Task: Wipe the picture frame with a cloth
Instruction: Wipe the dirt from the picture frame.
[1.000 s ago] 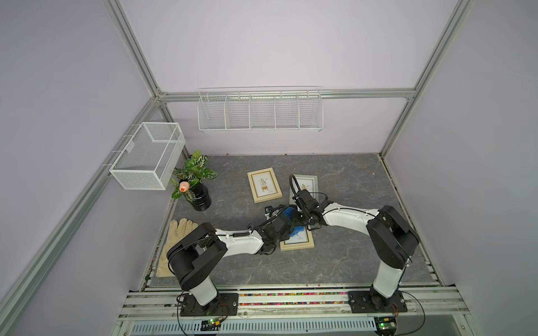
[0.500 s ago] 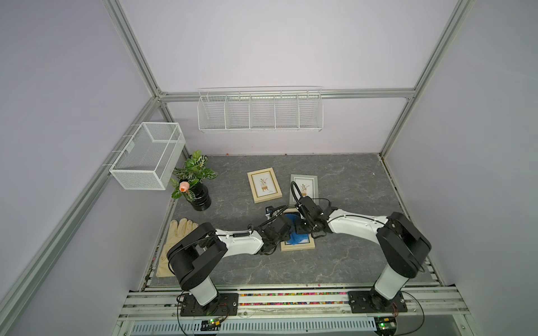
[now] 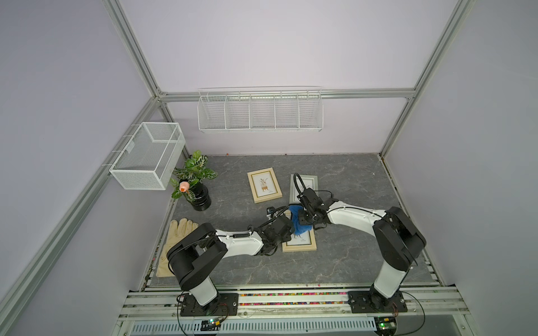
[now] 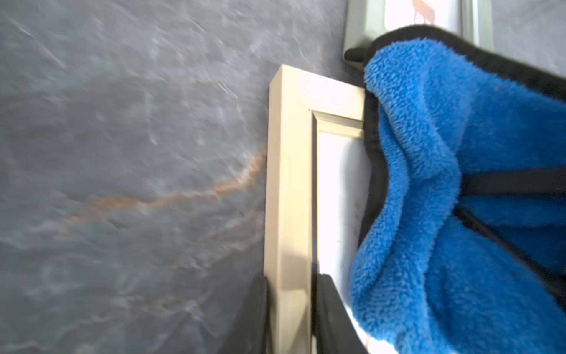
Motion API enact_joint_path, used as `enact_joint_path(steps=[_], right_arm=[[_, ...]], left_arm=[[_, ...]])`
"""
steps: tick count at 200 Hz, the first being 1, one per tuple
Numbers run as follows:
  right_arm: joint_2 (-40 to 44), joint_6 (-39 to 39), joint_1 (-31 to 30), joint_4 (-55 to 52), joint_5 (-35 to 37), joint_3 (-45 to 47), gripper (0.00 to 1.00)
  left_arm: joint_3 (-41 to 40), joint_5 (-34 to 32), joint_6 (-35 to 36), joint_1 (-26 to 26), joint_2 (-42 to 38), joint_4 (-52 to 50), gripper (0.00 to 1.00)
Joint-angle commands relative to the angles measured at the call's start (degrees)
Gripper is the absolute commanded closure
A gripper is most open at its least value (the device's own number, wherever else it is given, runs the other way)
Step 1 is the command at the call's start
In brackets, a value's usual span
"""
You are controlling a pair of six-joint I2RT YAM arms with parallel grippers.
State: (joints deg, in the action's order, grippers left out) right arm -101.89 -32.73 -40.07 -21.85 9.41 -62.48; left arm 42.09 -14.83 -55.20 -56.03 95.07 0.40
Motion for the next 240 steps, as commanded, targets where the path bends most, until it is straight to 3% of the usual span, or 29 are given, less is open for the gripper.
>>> enact_joint_path(steps=[1, 25, 54, 103, 171, 220, 240], right_arm=[[-0.87, 1.04, -1.21, -5.20, 2.90, 0.08, 0.93], [-5.73, 0.02, -4.11, -4.51, -0.30, -5.38, 0.93], [-8.94, -0.84, -2.42, -4.46, -1.15, -6.61, 0.93], [-0.40, 2.26, 3.73, -5.81, 3.42, 1.35, 0.93], [-8.39, -1.02, -2.08, -2.28, -4.57, -6.17, 0.93], [-2.69, 1.30, 4.44, -6.19, 2.68, 0.11, 0.93], [-1.45, 2.07, 4.14, -6.63, 3.08, -0.26, 0.93]], left_arm=[[-2.48, 1.56, -1.05, 0.27, 1.92, -7.79, 0.88], [-2.76, 1.53, -1.24, 0.29, 1.64, -7.55, 0.88], [-3.06, 1.34, -1.35, 0.16, 1.15, -7.66, 0.88], [-2.88, 1.57, -1.22, 0.19, 1.52, -7.44, 0.88], [-1.99, 1.69, -0.92, 0.17, 2.44, -8.05, 0.88], [-2.18, 1.29, -1.27, 0.22, 2.15, -8.48, 0.88], [-2.10, 1.40, -1.07, 0.25, 2.38, -8.40, 0.88]])
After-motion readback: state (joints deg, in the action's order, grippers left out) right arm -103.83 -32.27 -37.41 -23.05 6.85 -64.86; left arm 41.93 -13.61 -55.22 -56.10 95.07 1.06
